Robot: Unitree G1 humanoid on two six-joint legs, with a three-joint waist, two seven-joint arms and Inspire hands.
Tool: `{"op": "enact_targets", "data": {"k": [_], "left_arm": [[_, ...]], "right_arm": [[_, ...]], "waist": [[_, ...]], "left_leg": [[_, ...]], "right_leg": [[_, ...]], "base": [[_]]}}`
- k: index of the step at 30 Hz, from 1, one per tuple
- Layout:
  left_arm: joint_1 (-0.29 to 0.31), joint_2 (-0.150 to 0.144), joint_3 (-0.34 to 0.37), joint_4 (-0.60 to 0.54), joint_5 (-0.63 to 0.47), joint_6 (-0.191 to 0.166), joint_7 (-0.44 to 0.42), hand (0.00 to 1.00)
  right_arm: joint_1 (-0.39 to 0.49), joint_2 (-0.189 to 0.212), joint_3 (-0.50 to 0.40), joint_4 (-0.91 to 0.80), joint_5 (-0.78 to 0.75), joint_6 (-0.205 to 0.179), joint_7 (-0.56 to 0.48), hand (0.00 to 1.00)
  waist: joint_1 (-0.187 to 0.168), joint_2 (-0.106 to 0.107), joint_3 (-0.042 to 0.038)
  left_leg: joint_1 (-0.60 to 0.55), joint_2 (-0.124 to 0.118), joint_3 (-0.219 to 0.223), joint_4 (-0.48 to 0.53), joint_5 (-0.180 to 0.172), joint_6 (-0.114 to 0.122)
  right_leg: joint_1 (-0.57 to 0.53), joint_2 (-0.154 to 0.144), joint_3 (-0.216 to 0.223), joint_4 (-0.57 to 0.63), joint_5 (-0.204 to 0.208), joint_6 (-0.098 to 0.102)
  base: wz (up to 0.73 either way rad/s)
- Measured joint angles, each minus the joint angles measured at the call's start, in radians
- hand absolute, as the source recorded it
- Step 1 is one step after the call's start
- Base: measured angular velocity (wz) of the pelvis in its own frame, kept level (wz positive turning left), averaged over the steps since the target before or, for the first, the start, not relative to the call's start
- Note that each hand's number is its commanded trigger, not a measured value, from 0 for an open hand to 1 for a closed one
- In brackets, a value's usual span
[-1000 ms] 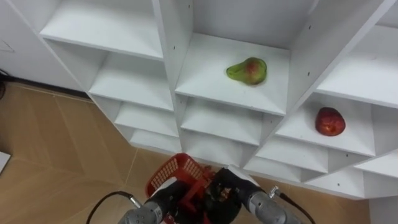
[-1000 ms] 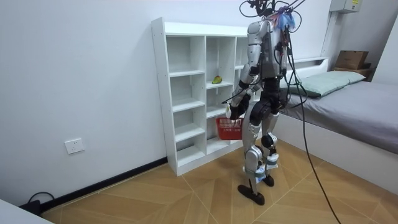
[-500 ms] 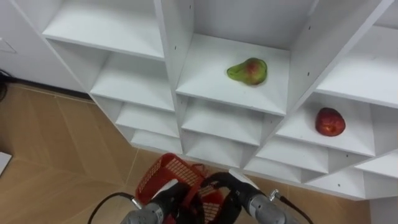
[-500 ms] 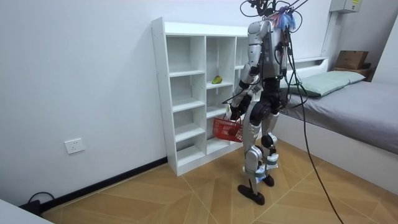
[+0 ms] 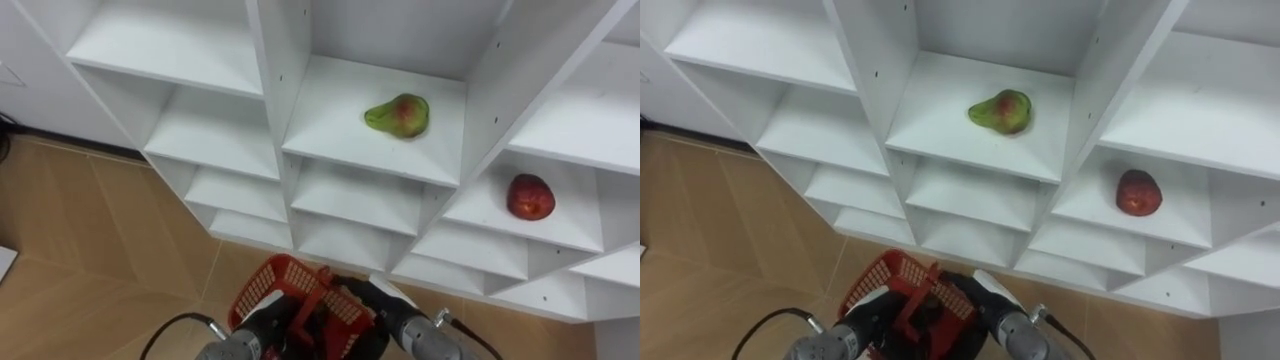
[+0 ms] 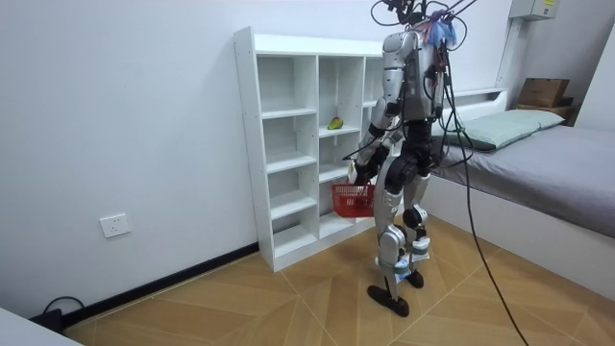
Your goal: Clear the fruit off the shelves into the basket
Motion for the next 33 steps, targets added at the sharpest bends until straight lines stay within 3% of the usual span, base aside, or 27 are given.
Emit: {"op": "enact_targets", "data": {"k": [5,10,16,25,33], "left_arm": [[0.001,0.0,0.044,-0.001,-0.019,0.0,0.008,1.0],[0.009,0.006,0.087,-0.001,-0.072,0.0,0.037,1.0],[0.041,0.014,0.142,-0.001,-0.093,0.0,0.065,1.0],[0.093,0.017,0.171,-0.018,-0.28,0.002,0.106,1.0],[0.12,0.03,0.171,-0.051,-0.311,0.002,0.149,1.0]], "right_arm": [[0.002,-0.006,-0.028,-0.015,0.011,0.0,-0.001,0.0],[0.031,-0.04,-0.048,-0.09,-0.001,0.0,-0.024,0.0],[0.079,-0.041,-0.088,-0.138,-0.036,-0.001,-0.036,0.0],[0.121,-0.064,-0.087,-0.241,-0.037,0.008,-0.034,0.0],[0.157,-0.07,-0.085,-0.382,-0.055,0.023,-0.04,0.0]], "waist": [[-0.002,-0.01,-0.0065],[0.004,-0.012,-0.0078],[0.003,-0.015,-0.0102],[0.01,-0.032,-0.0208],[0.016,-0.046,-0.0167]], "left_leg": [[0.019,-0.002,0.002,-0.004,0.0,0.0],[0.036,-0.005,0.002,-0.005,0.0,0.0],[0.05,-0.008,0.002,-0.006,0.0,0.0],[0.108,-0.008,0.017,-0.026,0.0,0.001],[0.142,-0.005,0.024,-0.044,0.0,0.003]], "right_leg": [[0.02,-0.001,-0.001,-0.001,-0.007,0.004],[0.038,0.002,-0.003,-0.003,-0.008,0.005],[0.052,-0.001,-0.001,-0.003,-0.012,0.009],[0.095,0.0,0.02,-0.002,-0.015,0.013],[0.116,0.005,0.028,-0.002,-0.015,0.013]], "base": [[0.02],[0.02],[0.0],[-0.06],[-0.04]]}}
